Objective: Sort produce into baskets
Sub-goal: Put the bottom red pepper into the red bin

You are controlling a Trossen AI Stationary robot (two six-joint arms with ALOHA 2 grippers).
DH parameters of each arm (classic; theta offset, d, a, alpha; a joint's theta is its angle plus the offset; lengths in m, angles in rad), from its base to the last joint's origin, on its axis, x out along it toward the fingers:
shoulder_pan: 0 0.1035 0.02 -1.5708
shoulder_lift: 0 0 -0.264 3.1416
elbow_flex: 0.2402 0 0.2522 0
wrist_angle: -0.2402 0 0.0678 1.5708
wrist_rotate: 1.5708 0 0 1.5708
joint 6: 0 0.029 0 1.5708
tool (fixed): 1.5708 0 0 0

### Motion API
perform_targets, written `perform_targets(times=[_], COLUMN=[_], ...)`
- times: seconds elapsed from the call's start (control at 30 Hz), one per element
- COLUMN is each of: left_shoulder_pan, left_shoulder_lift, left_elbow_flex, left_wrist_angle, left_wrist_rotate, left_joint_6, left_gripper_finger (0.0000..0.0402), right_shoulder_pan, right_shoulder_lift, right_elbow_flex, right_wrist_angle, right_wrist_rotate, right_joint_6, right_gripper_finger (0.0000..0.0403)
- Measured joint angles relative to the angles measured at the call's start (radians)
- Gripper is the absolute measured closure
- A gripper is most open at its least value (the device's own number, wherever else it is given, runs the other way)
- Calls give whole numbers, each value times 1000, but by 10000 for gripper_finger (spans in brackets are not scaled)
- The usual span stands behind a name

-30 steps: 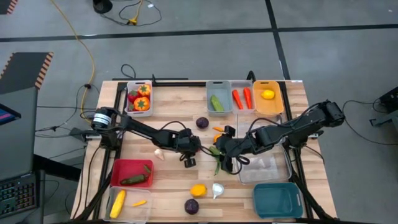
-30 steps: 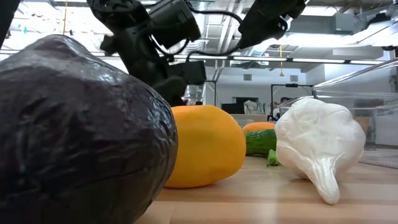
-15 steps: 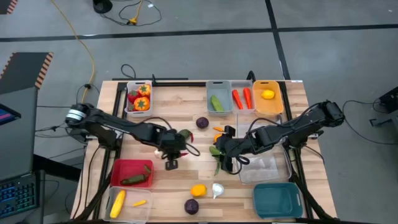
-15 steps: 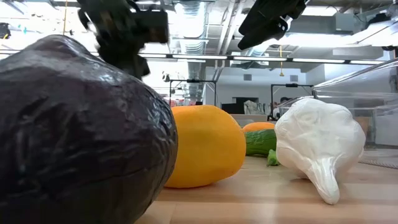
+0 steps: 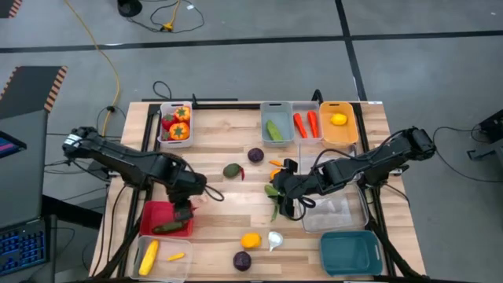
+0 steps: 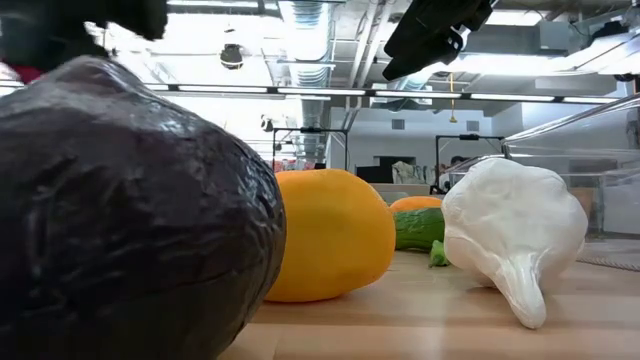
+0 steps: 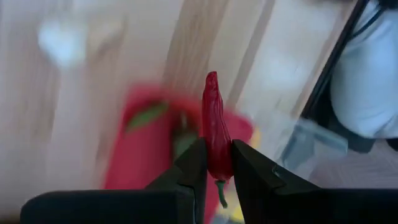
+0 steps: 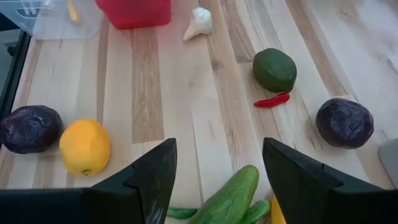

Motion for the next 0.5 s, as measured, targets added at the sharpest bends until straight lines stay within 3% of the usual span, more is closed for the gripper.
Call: perform_targets(times=[0.23, 0.5], left_shoulder_pan=[-76, -87], left_shoulder_lift=[-23, -23], left_elbow_flex=[0, 0], left_wrist_angle=[-174, -215], left_wrist_rotate=[5, -13], left_joint_6=[-128, -132], left_gripper_finger=[347, 323], right_shoulder_pan=[0, 0], right_shoulder_lift=[0, 0], right_elbow_flex=[0, 0], right_wrist_angle=[0, 2], right_wrist_rotate=[0, 0], right_joint_6=[0, 0], right_gripper_finger=[137, 137])
